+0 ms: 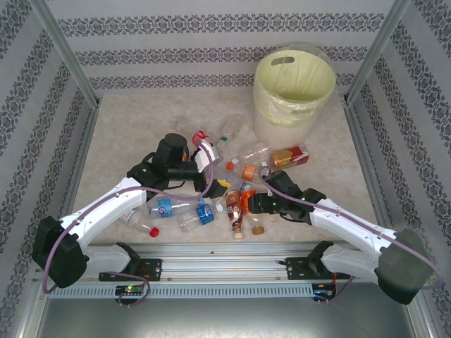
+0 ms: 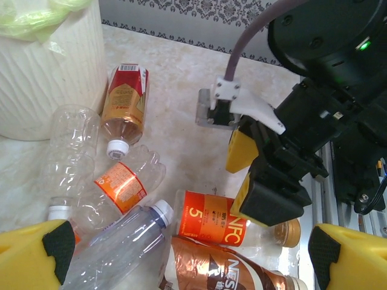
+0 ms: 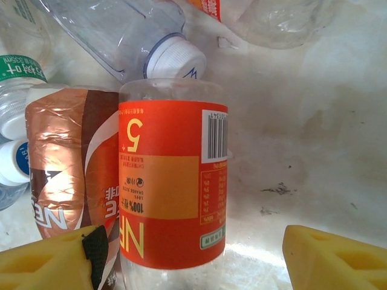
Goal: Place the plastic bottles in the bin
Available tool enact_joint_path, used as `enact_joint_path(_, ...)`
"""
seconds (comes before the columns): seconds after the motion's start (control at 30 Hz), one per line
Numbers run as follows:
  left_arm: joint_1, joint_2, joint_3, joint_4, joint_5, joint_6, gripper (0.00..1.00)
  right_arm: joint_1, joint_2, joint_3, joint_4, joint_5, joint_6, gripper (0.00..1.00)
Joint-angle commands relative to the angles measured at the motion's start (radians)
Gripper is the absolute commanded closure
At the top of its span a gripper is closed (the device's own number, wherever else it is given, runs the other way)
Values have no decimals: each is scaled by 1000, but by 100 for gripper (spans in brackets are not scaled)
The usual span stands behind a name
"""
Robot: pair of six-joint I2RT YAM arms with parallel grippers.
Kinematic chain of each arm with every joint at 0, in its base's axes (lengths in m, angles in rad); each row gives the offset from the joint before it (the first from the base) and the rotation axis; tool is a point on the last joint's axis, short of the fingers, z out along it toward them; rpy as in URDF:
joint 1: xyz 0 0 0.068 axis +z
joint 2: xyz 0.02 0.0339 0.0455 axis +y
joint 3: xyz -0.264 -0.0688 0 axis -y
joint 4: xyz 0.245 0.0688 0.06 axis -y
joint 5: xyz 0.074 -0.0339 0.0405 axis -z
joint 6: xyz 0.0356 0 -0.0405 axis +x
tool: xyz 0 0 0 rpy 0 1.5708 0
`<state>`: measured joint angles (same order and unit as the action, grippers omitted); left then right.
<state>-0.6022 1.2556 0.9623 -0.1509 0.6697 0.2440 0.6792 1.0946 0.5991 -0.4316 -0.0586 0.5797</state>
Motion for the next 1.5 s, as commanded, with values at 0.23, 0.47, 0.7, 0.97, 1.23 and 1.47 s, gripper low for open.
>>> enact_joint_path(0.23,-34,7,19,-27,-32,49,0,35,88,-13,101,-19,35,20)
enact_joint_path(0.47,-39,6,17,-28,-45,57,0,44,132,-22,136,-15,39,19)
enact_joint_path(0.7,-44,3,14,-27,-55,62,0,48,166,-27,162,-6,42,18)
enact_joint_path(0.97,-47,-1,13,-27,-61,67,0,48,187,-25,142,59,61,19)
enact_joint_path(1.23,-50,-2,12,-28,-69,69,0,48,191,-24,112,112,72,20)
enact_joint_path(1.47,-54,0,10,-29,-74,72,0,47,195,-26,106,131,84,21)
